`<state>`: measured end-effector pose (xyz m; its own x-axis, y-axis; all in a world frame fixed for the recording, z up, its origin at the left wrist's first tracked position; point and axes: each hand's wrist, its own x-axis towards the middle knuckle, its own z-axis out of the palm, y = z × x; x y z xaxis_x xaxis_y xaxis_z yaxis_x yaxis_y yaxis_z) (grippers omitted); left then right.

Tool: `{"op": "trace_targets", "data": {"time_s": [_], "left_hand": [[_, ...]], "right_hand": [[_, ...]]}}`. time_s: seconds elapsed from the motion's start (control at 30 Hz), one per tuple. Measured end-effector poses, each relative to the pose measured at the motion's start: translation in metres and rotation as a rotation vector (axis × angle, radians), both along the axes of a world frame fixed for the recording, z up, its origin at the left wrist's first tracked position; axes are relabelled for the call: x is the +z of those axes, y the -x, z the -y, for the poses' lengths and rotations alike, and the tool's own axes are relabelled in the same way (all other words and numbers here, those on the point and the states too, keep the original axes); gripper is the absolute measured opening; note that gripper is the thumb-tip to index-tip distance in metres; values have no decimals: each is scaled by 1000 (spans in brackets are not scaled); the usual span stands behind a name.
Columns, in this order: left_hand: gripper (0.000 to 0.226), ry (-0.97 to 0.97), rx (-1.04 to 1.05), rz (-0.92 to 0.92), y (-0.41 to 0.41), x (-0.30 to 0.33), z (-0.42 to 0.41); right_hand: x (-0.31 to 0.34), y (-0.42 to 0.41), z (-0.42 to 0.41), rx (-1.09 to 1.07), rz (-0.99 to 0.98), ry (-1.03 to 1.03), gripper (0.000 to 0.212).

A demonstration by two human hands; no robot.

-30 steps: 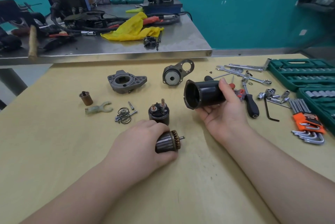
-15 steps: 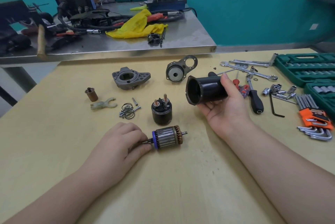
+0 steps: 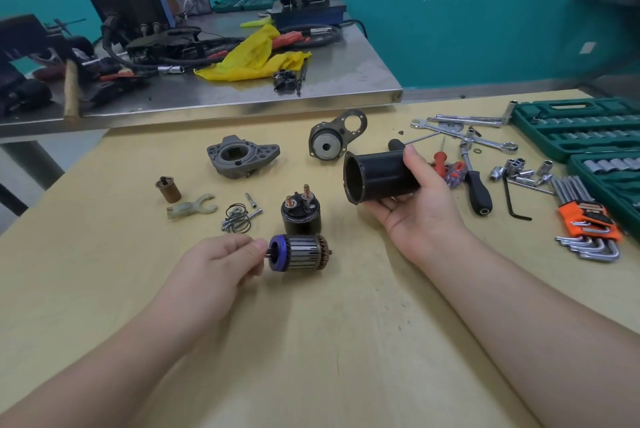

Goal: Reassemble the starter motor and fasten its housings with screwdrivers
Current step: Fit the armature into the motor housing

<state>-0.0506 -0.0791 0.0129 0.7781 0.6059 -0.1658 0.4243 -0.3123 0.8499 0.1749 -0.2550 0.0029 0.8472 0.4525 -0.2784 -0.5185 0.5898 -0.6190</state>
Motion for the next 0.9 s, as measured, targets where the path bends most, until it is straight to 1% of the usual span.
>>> {"op": "trace_targets", "data": {"time_s": [0.03, 0.07, 0.23, 0.3, 0.33, 0.4, 0.5, 0.53, 0.6, 0.67, 0.77, 0.9], "left_hand": [[46, -4, -7, -23, -2, 8, -2], [46, -50, -24, -61, -5, 18, -4], [44, -541, -212, -340, -22, 76, -3], [41, -687, -276, -430, -30, 102, 4], [39, -722, -289, -453, -34, 115, 7], [33, -715, -287, -437, -40, 143, 12], [28, -672, -261, -304, -49, 177, 15], [28, -650, -245, -247, -53, 186, 14], [29, -570, -198, -117, -63, 202, 11], [24, -499, -189, -41, -71, 214, 13], [28, -504, -227, -42, -83, 219, 25], [30, -663, -241, -97, -96, 210, 44]], "right_hand": [[0, 0, 0, 6, 1, 3, 47], [0, 1, 0, 14, 3, 8, 47], [1, 4, 1, 36, -5, 22, 42], [3, 6, 2, 35, -21, 33, 39], [4, 6, 1, 32, -30, 41, 38], [7, 8, 2, 25, -66, 43, 35], [14, 12, 3, 55, -165, -4, 39], [15, 13, 3, 80, -181, 9, 41], [15, 14, 3, 132, -188, 97, 46], [18, 15, 2, 167, -196, 123, 54], [19, 20, 0, 189, -234, 36, 65], [23, 23, 1, 255, -227, -38, 78]]}}
